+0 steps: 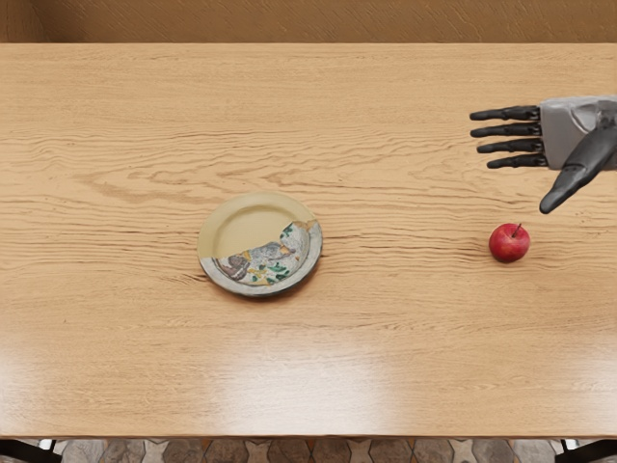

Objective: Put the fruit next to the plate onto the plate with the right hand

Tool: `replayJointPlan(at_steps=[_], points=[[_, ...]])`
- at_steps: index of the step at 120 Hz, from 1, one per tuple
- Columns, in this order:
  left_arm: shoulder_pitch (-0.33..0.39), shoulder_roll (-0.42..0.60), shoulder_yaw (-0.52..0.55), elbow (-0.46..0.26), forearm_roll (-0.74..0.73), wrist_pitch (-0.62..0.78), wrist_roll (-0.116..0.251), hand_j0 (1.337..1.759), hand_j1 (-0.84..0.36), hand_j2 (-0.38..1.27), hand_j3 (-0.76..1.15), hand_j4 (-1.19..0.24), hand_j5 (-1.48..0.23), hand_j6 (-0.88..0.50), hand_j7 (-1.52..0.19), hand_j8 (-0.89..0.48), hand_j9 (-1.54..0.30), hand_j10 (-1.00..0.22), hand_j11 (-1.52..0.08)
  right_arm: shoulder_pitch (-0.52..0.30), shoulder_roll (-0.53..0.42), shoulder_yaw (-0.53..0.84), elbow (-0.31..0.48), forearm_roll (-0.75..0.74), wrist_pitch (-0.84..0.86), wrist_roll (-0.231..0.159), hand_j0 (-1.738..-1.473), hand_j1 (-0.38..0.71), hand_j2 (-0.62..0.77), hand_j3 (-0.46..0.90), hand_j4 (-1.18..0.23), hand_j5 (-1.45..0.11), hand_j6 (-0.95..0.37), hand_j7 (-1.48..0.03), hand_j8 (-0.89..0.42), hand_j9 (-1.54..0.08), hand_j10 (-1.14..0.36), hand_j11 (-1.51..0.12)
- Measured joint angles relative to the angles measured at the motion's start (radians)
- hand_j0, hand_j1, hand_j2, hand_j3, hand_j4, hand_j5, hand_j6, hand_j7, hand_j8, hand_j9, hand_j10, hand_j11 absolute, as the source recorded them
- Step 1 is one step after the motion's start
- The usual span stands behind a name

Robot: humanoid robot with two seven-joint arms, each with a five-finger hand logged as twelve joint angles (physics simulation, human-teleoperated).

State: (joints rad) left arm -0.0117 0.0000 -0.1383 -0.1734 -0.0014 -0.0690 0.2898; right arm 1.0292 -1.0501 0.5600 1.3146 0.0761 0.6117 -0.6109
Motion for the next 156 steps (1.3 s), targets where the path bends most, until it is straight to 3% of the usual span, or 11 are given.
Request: replayJointPlan(at_steps=[13,23,45,67,83,99,124,139,156], points=[[-0.001,0.0,0.0,0.0,0.0,0.0,0.0,1.658,0.34,0.0,0.0,-0.01,-0.01,-0.01,-0.01,-0.01,-0.01,-0.01,-0.01,0.0,0.012,0.007,-0.016,0.0,0.0,0.0,-1.658,-0.35,0.0,0.0,0.0,0.0,0.0,0.0,0.0,0.0,0.0,0.0],[0.0,0.0,0.0,0.0,0.0,0.0,0.0,1.658,0.34,0.0,0.0,-0.01,-0.01,-0.01,-0.01,-0.01,-0.01,-0.01,-0.01,0.024,0.048,0.017,-0.118,-0.012,0.0,0.0,-1.658,-0.35,0.0,0.0,0.0,0.0,0.0,0.0,0.0,0.0,0.0,0.0],[0.001,0.0,0.0,0.0,0.0,0.0,0.0,1.658,0.34,0.0,0.0,-0.01,-0.01,-0.01,-0.01,-0.01,-0.01,-0.01,-0.01,0.127,0.103,-0.02,-0.197,-0.229,0.0,0.0,-1.658,-0.35,0.0,0.0,0.0,0.0,0.0,0.0,0.0,0.0,0.0,0.0],[0.0,0.0,0.0,0.0,0.0,0.0,0.0,1.658,0.34,0.0,0.0,-0.01,-0.01,-0.01,-0.01,-0.01,-0.01,-0.01,-0.01,0.433,0.182,-0.459,-0.197,-0.451,0.0,0.0,-1.658,-0.33,0.0,0.0,-0.02,-0.02,-0.02,-0.02,-0.02,-0.02,-0.02,-0.02],[0.0,0.0,0.0,0.0,0.0,0.0,0.0,1.658,0.34,0.0,0.0,-0.01,-0.01,-0.01,-0.01,-0.01,-0.01,-0.01,-0.01,0.531,0.195,-0.601,-0.076,-0.487,-0.108,0.0,-1.658,-0.26,-0.01,0.0,-0.07,-0.09,-0.08,-0.09,-0.07,-0.09,-0.07,-0.09],[0.0,0.0,0.0,0.0,0.0,0.0,0.0,1.658,0.34,0.0,0.0,-0.01,-0.01,-0.01,-0.01,-0.01,-0.01,-0.01,-0.01,0.499,0.188,-0.64,0.064,-0.581,-0.342,0.0,-1.658,-0.2,-0.03,0.0,-0.13,-0.17,-0.13,-0.17,-0.13,-0.17,-0.13,-0.17],[0.001,0.0,0.0,0.0,0.0,0.0,0.0,1.658,0.34,0.0,0.0,-0.01,-0.01,-0.01,-0.01,-0.01,-0.01,-0.01,-0.01,0.336,0.175,-0.654,0.211,-0.768,-0.649,0.0,-1.658,-0.13,-0.04,0.0,-0.19,-0.24,-0.19,-0.24,-0.19,-0.24,-0.19,-0.24],[0.0,0.0,0.0,0.0,0.0,0.0,0.0,1.658,0.34,0.0,0.0,-0.01,-0.01,-0.01,-0.01,-0.01,-0.01,-0.01,-0.01,0.26,0.174,-0.656,0.266,-0.861,-0.873,0.0,-1.658,-0.11,-0.04,0.0,-0.21,-0.26,-0.21,-0.26,-0.21,-0.26,-0.2,-0.26],[0.0,0.0,0.0,0.0,0.0,0.0,0.0,1.658,0.34,0.0,0.0,-0.01,-0.01,-0.01,-0.01,-0.01,-0.01,-0.01,-0.01,0.143,0.206,-0.657,0.285,-0.896,-0.977,0.0,-1.658,-0.1,-0.04,0.0,-0.22,-0.27,-0.22,-0.27,-0.22,-0.27,-0.21,-0.27]])
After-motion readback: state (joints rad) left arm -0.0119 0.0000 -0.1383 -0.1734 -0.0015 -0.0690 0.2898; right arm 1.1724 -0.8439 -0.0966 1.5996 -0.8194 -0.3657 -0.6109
